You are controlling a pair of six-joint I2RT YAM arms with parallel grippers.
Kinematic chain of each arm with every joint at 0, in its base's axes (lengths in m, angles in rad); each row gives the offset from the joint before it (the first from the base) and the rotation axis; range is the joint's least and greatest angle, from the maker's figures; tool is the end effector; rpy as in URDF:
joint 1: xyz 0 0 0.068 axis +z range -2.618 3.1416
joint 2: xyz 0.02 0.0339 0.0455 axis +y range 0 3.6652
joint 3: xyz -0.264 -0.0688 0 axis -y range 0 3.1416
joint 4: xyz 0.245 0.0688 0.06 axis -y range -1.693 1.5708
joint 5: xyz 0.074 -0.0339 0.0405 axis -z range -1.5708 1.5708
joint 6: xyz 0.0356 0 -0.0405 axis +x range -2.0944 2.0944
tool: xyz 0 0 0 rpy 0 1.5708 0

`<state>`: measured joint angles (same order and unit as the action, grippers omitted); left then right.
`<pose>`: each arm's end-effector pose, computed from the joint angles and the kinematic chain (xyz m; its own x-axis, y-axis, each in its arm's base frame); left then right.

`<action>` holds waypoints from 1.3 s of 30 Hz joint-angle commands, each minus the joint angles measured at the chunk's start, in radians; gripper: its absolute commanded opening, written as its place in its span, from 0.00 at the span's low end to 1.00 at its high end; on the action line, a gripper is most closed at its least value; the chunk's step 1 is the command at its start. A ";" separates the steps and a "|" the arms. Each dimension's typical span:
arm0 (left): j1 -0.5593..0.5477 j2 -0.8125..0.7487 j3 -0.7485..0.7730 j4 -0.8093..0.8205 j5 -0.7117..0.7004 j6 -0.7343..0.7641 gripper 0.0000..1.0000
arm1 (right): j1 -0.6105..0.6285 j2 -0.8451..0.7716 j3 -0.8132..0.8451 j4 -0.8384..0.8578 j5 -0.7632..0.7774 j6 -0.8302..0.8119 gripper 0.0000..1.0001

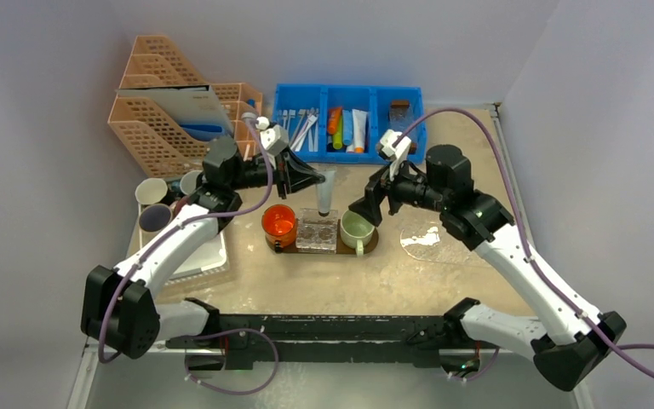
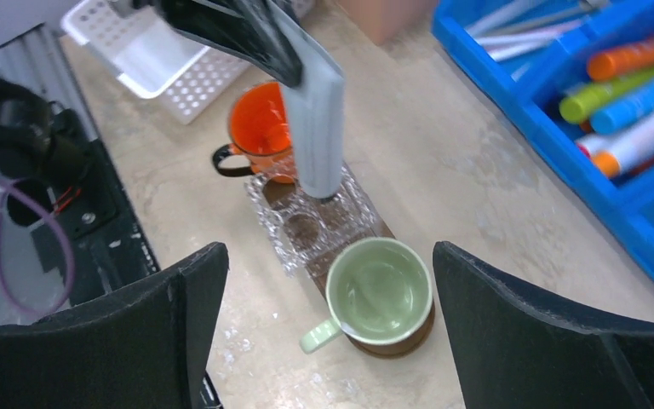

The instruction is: Prepare toiletry sets of a toothbrush and toothpaste on the tray

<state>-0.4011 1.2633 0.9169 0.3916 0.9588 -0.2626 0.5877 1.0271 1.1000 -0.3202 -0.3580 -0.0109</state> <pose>0.2513 -0.1382 0.3426 -0.2135 -0.0715 -0.9743 0.9544 0.1979 -0.2236 0.1824 0.1365 0.3908 -0.1950 -0.1422 -0.9705 -0.8042 0.5896 0.0752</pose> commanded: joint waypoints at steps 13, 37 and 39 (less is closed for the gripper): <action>-0.053 -0.077 0.060 -0.171 0.115 0.307 0.00 | -0.003 0.216 0.324 -0.116 -0.390 -0.260 0.81; -0.061 -0.092 0.085 -0.163 0.139 0.322 0.00 | 0.003 0.414 0.483 -0.306 -0.483 -0.436 0.24; -0.061 -0.094 0.087 -0.163 0.139 0.322 0.00 | 0.006 0.427 0.494 -0.334 -0.495 -0.465 0.11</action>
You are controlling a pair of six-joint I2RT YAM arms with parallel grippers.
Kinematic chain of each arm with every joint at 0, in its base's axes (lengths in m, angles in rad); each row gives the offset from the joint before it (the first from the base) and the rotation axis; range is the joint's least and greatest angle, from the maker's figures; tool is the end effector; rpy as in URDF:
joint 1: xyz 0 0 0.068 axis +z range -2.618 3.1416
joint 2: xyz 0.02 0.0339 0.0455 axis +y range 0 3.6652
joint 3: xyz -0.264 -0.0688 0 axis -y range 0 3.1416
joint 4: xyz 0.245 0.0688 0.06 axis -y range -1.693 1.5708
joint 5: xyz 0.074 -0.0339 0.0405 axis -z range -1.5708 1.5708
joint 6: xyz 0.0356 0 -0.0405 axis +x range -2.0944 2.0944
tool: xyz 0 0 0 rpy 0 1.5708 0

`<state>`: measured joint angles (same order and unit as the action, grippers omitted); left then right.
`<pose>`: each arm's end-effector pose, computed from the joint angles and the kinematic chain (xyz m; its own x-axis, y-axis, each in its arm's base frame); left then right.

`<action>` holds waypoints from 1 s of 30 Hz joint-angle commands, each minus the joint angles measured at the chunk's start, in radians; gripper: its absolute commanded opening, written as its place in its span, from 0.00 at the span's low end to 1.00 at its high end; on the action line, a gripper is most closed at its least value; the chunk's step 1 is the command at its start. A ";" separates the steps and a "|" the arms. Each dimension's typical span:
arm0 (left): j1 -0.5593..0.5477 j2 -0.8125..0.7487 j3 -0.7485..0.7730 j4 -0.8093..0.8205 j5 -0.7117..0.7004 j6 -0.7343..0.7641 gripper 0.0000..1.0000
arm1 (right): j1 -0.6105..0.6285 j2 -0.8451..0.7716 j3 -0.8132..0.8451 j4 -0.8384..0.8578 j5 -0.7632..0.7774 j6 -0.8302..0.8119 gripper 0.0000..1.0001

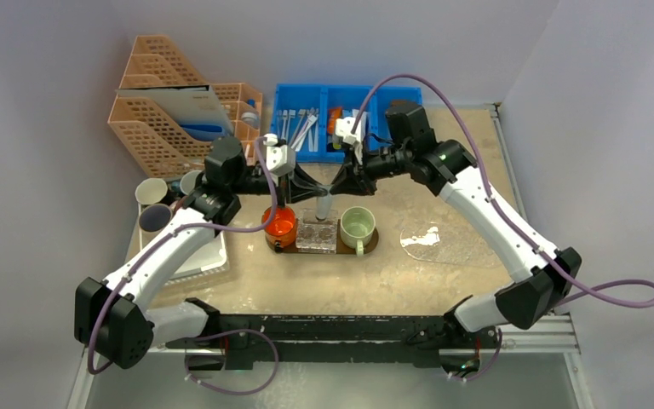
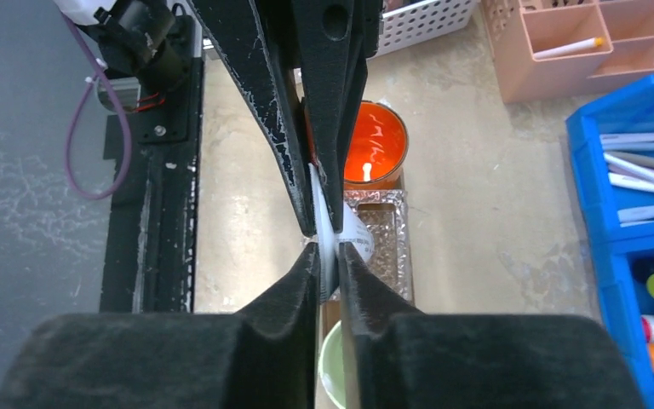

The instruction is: Prepare toiletry sets of a toothbrush and toothpaste on the tray

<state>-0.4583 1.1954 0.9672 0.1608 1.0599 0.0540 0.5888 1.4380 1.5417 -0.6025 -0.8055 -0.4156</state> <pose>0.2254 -0.1458 0.3560 -0.0065 0.0326 -0.9994 0.9986 0.0518 -0.0048 0.2428 0.1930 0.4130 0.0040 -0.3336 -0.9427 -0.9944 0.0980 -0.0389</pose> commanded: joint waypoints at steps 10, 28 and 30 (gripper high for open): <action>-0.002 -0.128 -0.004 -0.052 -0.142 0.089 0.32 | 0.040 0.031 0.094 -0.093 0.012 -0.120 0.00; 0.010 -0.495 -0.186 -0.261 -1.126 -0.115 0.75 | 0.112 0.072 0.050 0.078 0.127 -0.084 0.00; 0.010 -0.537 -0.220 -0.273 -1.197 -0.137 0.77 | 0.115 0.084 0.046 0.086 0.127 -0.084 0.00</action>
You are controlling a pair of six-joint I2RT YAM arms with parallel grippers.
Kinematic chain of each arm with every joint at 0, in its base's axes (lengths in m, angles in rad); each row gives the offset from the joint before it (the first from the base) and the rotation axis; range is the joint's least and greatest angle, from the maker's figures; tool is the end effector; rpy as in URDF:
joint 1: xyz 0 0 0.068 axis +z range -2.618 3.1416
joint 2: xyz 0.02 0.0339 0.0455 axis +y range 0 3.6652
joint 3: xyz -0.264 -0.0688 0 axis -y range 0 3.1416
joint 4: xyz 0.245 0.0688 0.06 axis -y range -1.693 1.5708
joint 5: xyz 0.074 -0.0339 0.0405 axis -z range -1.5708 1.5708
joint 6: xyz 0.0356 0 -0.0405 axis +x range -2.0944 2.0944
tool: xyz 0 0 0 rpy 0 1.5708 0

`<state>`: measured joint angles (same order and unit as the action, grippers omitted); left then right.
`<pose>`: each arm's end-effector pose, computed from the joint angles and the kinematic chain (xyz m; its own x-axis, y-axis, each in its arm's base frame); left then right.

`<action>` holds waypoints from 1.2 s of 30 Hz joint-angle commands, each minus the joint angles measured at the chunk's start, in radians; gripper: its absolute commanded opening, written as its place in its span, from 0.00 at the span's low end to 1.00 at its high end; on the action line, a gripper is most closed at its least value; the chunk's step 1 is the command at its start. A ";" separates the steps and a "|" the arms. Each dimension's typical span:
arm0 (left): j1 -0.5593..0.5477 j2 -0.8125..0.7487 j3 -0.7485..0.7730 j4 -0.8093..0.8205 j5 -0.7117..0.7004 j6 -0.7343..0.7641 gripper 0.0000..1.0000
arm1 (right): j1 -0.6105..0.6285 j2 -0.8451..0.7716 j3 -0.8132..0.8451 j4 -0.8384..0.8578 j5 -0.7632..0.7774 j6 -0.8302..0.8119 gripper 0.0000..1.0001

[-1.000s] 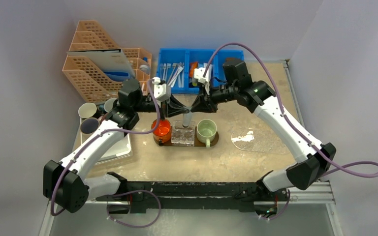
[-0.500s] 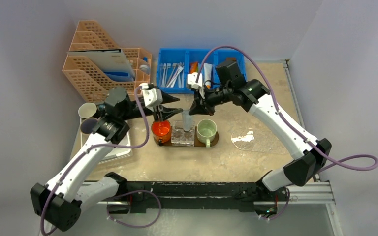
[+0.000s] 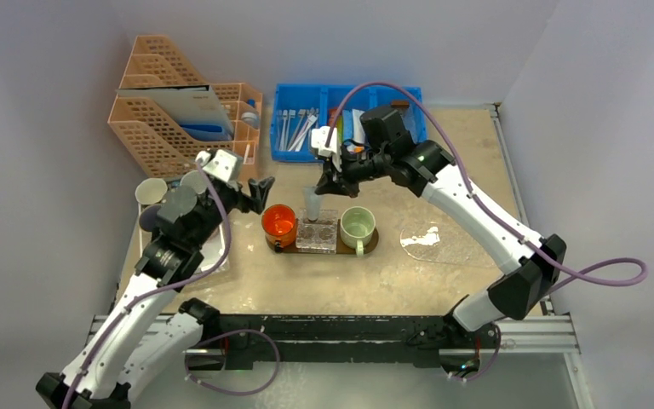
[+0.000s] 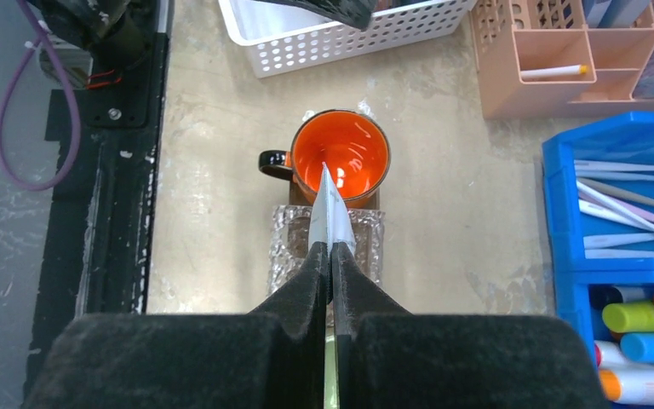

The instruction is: Prepare toiletry sets of a toothbrush and toothpaste on the tray

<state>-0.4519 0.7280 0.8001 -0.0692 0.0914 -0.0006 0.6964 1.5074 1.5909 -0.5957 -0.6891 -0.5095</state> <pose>0.1537 -0.0782 0.3670 0.0023 -0.0018 -1.0000 0.5170 0.8560 -0.0003 0.2393 0.2296 0.4075 0.1206 -0.3898 -0.9129 -0.9868 0.0532 -0.1531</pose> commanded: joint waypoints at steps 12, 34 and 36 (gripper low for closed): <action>0.003 -0.244 -0.275 -0.014 -0.389 -0.169 0.81 | 0.015 0.068 -0.032 0.123 0.014 0.015 0.00; 0.003 -0.226 -0.317 0.037 -0.404 -0.154 0.81 | 0.026 0.065 -0.231 0.375 0.100 0.053 0.00; 0.004 -0.226 -0.318 0.037 -0.399 -0.156 0.81 | 0.027 0.065 -0.247 0.396 0.100 0.059 0.00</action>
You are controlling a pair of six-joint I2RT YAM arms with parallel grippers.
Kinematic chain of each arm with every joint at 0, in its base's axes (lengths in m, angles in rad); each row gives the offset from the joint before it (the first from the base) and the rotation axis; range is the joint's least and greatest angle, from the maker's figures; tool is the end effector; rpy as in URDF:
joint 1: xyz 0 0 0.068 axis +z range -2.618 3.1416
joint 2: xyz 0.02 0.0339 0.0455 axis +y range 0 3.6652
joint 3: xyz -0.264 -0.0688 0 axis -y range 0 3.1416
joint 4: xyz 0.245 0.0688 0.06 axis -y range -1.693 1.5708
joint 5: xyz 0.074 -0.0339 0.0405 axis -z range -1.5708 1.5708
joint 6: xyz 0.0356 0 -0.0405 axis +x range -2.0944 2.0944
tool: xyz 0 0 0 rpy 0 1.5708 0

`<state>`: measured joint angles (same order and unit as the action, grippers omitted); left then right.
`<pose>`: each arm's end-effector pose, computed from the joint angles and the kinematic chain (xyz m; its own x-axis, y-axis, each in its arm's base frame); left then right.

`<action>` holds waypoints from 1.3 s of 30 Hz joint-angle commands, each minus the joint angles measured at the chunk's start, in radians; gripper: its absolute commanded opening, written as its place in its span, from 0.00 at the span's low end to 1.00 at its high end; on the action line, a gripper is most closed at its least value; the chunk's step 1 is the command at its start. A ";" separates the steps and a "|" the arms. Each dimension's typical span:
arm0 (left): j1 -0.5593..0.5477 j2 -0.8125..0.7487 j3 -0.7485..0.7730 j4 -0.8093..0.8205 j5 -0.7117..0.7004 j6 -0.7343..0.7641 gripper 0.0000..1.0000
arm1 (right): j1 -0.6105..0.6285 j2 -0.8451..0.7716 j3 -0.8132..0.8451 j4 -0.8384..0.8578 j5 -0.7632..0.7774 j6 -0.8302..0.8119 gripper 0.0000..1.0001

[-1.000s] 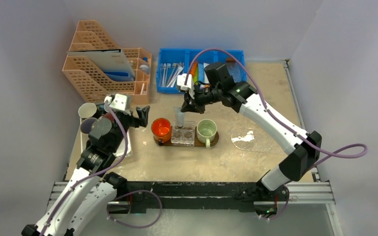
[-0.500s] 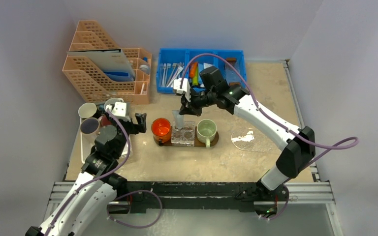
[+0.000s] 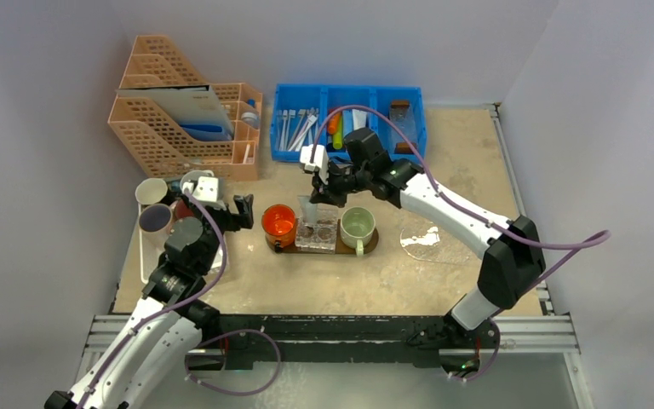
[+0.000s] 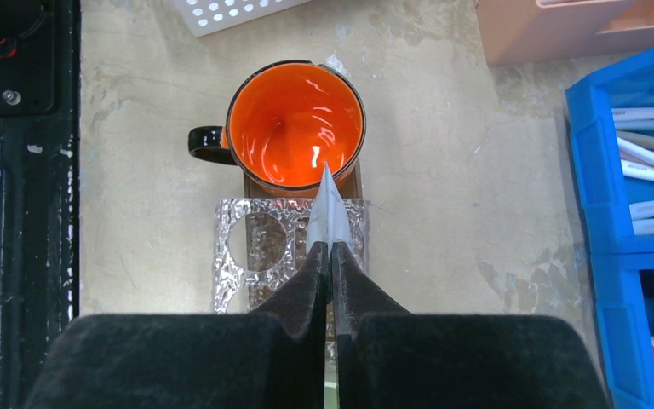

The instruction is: Prepare toiletry sets of a toothbrush and toothpaste on the tray

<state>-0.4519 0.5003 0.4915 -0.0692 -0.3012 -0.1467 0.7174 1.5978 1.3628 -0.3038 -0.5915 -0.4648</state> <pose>0.1319 -0.0523 0.2896 -0.0914 -0.1108 -0.9896 0.1391 0.9826 -0.1229 0.2644 0.2571 0.3256 0.0607 -0.4409 -0.8955 -0.9835 0.1267 -0.1290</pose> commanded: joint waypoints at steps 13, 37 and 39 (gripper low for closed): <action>0.004 0.005 -0.010 0.038 0.009 -0.013 0.81 | 0.007 -0.018 -0.059 0.137 0.005 0.014 0.00; 0.004 0.015 -0.011 0.040 0.028 -0.013 0.81 | 0.038 0.006 -0.073 0.098 0.030 -0.067 0.00; 0.003 0.015 -0.011 0.040 0.028 -0.013 0.81 | 0.040 0.008 -0.073 0.099 0.031 -0.066 0.00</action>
<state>-0.4519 0.5133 0.4911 -0.0689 -0.2840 -0.1471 0.7467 1.6047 1.2987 -0.2462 -0.5648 -0.5167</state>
